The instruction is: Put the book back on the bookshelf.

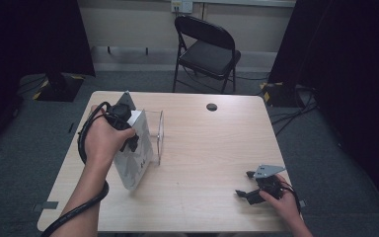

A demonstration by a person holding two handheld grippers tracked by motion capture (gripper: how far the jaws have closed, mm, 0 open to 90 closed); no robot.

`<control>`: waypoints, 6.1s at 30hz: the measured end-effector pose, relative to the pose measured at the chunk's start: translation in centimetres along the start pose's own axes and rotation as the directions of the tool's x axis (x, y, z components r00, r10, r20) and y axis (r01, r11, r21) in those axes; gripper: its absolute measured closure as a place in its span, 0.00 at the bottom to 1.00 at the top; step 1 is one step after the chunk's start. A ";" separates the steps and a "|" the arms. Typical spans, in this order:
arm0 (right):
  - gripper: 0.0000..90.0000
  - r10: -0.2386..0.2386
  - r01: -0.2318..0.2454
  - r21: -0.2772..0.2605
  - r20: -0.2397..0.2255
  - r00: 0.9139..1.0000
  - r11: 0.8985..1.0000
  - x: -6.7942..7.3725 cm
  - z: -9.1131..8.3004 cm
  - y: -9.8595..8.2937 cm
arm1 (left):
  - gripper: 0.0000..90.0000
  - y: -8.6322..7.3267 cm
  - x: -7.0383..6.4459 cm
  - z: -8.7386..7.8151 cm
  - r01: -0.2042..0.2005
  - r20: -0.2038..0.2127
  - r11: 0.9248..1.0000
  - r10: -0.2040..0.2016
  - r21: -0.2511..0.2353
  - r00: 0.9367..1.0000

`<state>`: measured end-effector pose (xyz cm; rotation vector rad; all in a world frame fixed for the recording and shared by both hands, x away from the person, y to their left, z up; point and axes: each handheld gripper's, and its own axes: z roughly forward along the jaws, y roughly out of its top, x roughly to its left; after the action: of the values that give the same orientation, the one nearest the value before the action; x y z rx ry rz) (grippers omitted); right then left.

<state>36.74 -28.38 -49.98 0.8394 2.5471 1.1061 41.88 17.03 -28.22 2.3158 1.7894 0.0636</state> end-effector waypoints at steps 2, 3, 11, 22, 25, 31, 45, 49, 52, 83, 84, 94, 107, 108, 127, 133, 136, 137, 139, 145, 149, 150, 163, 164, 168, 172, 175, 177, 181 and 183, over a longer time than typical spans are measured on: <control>0.14 0.000 0.000 0.000 0.000 1.000 1.000 0.0 0.0 0.0 | 0.59 0.2 0.0 -0.1 0.005 0.000 1.000 -0.005 -0.006 1.000; 0.14 0.000 0.000 0.000 0.000 1.000 1.000 0.0 0.0 0.0 | 0.59 0.3 0.0 -0.1 0.002 0.001 1.000 -0.002 -0.007 1.000; 0.14 0.000 0.000 0.000 0.000 1.000 1.000 0.0 0.0 0.0 | 0.59 1.1 -0.1 -0.1 0.015 -0.001 1.000 -0.015 -0.014 1.000; 0.14 0.000 0.000 0.001 0.000 1.000 1.000 0.0 0.0 0.0 | 0.59 1.9 -0.2 -0.1 0.017 -0.011 1.000 -0.017 -0.011 1.000; 0.14 0.000 0.000 0.001 0.000 1.000 1.000 0.0 0.0 0.0 | 0.59 2.0 -0.3 -0.1 0.013 -0.013 1.000 -0.013 -0.008 1.000; 0.14 -0.001 0.001 0.000 -0.001 1.000 1.000 0.0 0.0 0.0 | 0.59 2.6 -0.3 -0.1 0.028 -0.012 0.999 -0.028 -0.017 1.000; 0.14 -0.001 0.001 0.000 -0.001 1.000 1.000 0.0 0.0 0.0 | 0.59 3.5 -0.4 0.3 0.024 -0.017 0.999 -0.024 -0.023 1.000; 0.14 -0.002 0.002 0.001 -0.002 1.000 1.000 0.0 0.0 0.0 | 0.59 3.8 -0.3 0.5 0.038 -0.016 0.999 -0.039 -0.030 0.999; 0.14 0.000 0.000 0.001 -0.001 1.000 1.000 0.0 0.0 0.0 | 0.59 3.9 -0.3 0.6 0.040 -0.017 0.999 -0.040 -0.034 0.999; 0.14 -0.001 0.001 0.001 0.000 1.000 1.000 0.0 0.0 0.0 | 0.59 5.3 -0.1 1.3 0.066 -0.020 0.997 -0.066 -0.043 0.998; 0.14 -0.001 0.001 0.001 -0.001 1.000 1.000 0.0 0.0 0.0 | 0.59 5.3 -0.1 1.4 0.070 -0.019 0.996 -0.071 -0.045 0.997; 0.14 -0.002 0.002 0.000 -0.001 1.000 1.000 0.0 0.0 0.0 | 0.59 5.7 -0.2 1.7 0.077 -0.032 0.996 -0.079 -0.054 0.996; 0.14 -0.002 0.002 0.001 -0.001 1.000 1.000 0.0 0.0 0.0 | 0.59 6.1 0.0 2.1 0.076 -0.031 0.995 -0.078 -0.057 0.997; 0.14 -0.001 0.001 0.001 -0.001 1.000 1.000 0.0 0.0 0.0 | 0.59 6.1 0.0 2.2 0.081 -0.025 0.995 -0.083 -0.058 0.996; 0.14 -0.003 0.003 0.001 -0.002 1.000 1.000 0.0 0.0 0.0 | 0.59 6.6 0.1 2.6 0.112 -0.036 0.991 -0.115 -0.070 0.993; 0.14 -0.003 0.003 0.001 -0.002 1.000 1.000 0.0 0.0 0.0 | 0.59 6.8 0.0 2.9 0.112 -0.046 0.990 -0.116 -0.082 0.992; 0.14 -0.003 0.003 0.001 -0.002 1.000 1.000 0.0 0.0 0.0 | 0.59 6.9 0.0 3.0 0.123 -0.046 0.989 -0.127 -0.082 0.991; 0.14 -0.003 0.003 0.001 -0.002 1.000 1.000 0.0 0.0 0.0 | 0.59 7.0 -0.1 3.1 0.127 -0.042 0.989 -0.131 -0.080 0.990; 0.14 -0.003 0.003 0.001 -0.002 1.000 1.000 0.0 0.0 0.0 | 0.59 7.1 -0.1 3.1 0.113 -0.059 0.990 -0.118 -0.079 0.991; 0.14 -0.004 0.004 0.001 -0.003 1.000 1.000 0.0 0.0 0.0 | 0.59 7.3 -0.2 3.4 0.128 -0.060 0.988 -0.133 -0.083 0.989; 0.14 -0.004 0.004 0.001 -0.003 1.000 1.000 0.0 0.0 0.0 | 0.59 7.5 -0.3 3.5 0.120 -0.068 0.989 -0.125 -0.084 0.990; 0.14 -0.004 0.004 0.001 -0.003 1.000 1.000 0.0 0.0 0.0 | 0.59 7.6 -0.4 3.6 0.121 -0.071 0.989 -0.127 -0.083 0.989; 0.14 -0.005 0.005 0.001 -0.004 1.000 1.000 -0.1 0.0 0.0 | 0.59 8.0 -0.4 4.4 0.134 -0.061 0.988 -0.139 -0.074 0.988; 0.14 -0.005 0.005 0.001 -0.004 1.000 1.000 -0.1 0.0 0.0 | 0.59 8.0 -0.5 4.5 0.130 -0.067 0.989 -0.134 -0.071 0.989; 0.14 -0.006 0.006 0.001 -0.005 1.000 1.000 -0.1 0.0 0.0 | 0.59 8.0 -0.5 4.6 0.121 -0.069 0.991 -0.125 -0.061 0.990; 0.14 -0.007 0.007 0.001 -0.007 1.000 1.000 -0.1 0.0 0.0 | 0.59 8.1 -0.5 4.7 0.136 -0.066 0.988 -0.141 -0.069 0.988; 0.14 -0.008 0.008 0.002 -0.006 1.000 1.000 -0.1 0.0 0.0 | 0.59 8.1 -0.5 4.8 0.143 -0.057 0.987 -0.147 -0.070 0.987; 0.13 -0.010 0.010 0.003 -0.006 1.000 1.000 -0.1 0.0 0.0 | 0.59 8.1 -0.5 4.8 0.138 -0.066 0.988 -0.143 -0.075 0.988; 0.13 -0.009 0.009 0.004 -0.006 1.000 1.000 -0.1 0.0 0.0 | 0.59 8.1 -0.7 4.8 0.131 -0.070 0.989 -0.136 -0.073 0.988; 0.13 -0.009 0.009 0.004 -0.006 1.000 1.000 -0.1 0.0 0.0 | 0.59 8.1 -0.7 4.9 0.134 -0.071 0.988 -0.140 -0.082 0.988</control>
<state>36.86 -28.43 -49.95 0.8256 2.5558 1.1030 50.17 13.70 -31.36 2.1595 1.9419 0.1987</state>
